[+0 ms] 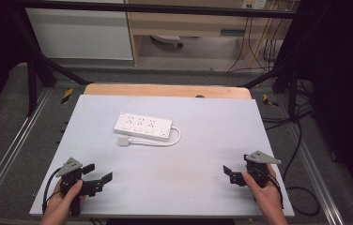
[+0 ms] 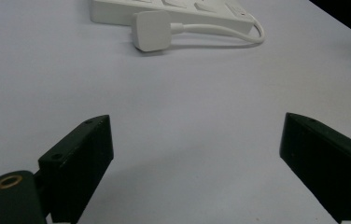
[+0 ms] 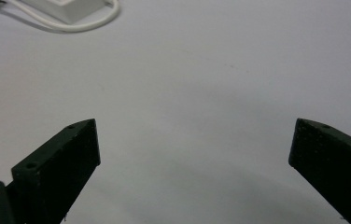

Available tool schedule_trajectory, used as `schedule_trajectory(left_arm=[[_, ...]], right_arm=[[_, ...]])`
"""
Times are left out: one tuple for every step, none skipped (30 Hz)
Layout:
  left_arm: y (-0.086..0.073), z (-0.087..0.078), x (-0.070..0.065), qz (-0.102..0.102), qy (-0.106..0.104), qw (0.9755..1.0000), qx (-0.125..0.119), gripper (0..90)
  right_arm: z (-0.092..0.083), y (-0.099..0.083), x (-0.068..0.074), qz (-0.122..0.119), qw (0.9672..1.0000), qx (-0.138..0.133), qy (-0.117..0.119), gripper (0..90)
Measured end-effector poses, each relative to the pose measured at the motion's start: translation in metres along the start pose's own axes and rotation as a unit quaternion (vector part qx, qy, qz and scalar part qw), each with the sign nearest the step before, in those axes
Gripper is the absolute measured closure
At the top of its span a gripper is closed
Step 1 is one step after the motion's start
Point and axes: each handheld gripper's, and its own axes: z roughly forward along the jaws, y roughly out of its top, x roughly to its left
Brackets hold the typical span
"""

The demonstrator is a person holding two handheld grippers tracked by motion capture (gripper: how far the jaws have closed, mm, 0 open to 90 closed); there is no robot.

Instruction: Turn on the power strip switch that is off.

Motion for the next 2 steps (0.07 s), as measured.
schedule_trajectory(left_arm=[[-0.0001, -0.0006, 0.0006, -0.004, 0.002, 1.0, -0.001, 9.5], [0.0004, -0.0007, 0.002, -0.004, 0.004, 1.0, -0.002, 9.6]], right_arm=[[0.002, -0.0005, -0.0017, 0.0, 0.9999, 0.005, -0.009, 2.3], [0.0044, -0.0009, -0.0033, -0.001, 0.9997, 0.014, -0.022, 2.4]])
